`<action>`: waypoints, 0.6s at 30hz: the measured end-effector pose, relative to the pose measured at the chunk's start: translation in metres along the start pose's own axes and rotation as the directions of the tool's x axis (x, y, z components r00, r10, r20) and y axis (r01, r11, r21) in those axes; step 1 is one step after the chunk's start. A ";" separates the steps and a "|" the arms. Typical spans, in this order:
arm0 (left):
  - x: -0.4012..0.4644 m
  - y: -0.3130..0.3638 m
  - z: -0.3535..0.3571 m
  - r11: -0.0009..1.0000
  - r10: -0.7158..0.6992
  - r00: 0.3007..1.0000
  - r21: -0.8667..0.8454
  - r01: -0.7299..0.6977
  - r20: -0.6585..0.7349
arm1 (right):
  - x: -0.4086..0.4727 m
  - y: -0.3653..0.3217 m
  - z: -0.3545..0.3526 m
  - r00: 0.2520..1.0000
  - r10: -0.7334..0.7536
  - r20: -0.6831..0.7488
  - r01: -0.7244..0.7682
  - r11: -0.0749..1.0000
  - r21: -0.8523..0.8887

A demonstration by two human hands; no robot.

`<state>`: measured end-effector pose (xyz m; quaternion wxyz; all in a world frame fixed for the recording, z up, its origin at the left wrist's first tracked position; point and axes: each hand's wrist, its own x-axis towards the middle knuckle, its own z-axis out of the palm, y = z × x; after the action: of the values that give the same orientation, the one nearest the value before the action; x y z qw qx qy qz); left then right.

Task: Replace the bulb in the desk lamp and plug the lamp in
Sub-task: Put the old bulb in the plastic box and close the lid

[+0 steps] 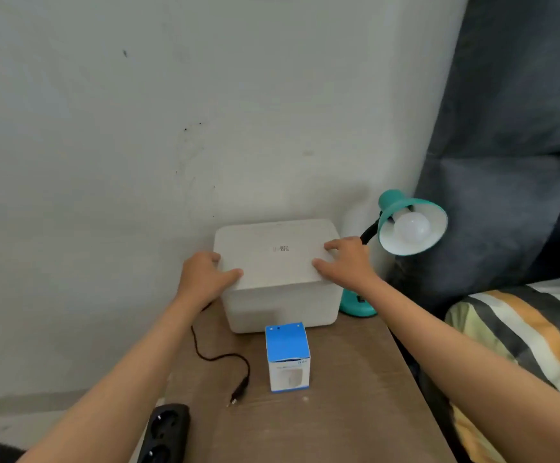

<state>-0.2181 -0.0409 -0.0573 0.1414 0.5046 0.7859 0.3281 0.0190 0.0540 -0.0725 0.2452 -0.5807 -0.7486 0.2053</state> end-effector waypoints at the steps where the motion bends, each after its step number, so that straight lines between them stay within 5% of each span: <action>1: 0.006 -0.002 0.004 1.000 -0.009 1.000 0.002 0.009 0.015 | 0.005 0.002 0.004 1.000 0.004 0.004 -0.004 1.000 -0.010; 10: 0.025 -0.011 0.026 0.998 0.021 0.997 0.060 -0.025 0.071 | 0.021 0.013 0.024 0.997 0.029 0.071 -0.027 0.999 -0.036; 18: 0.035 -0.015 0.027 0.964 0.040 0.977 0.250 -0.093 0.210 | 0.030 0.012 0.027 0.974 0.025 0.226 0.044 0.954 -0.297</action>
<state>-0.2295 -0.0039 -0.0834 0.1429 0.5759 0.7859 0.1741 0.0054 0.0855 -0.0969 0.0682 -0.5801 -0.7971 0.1533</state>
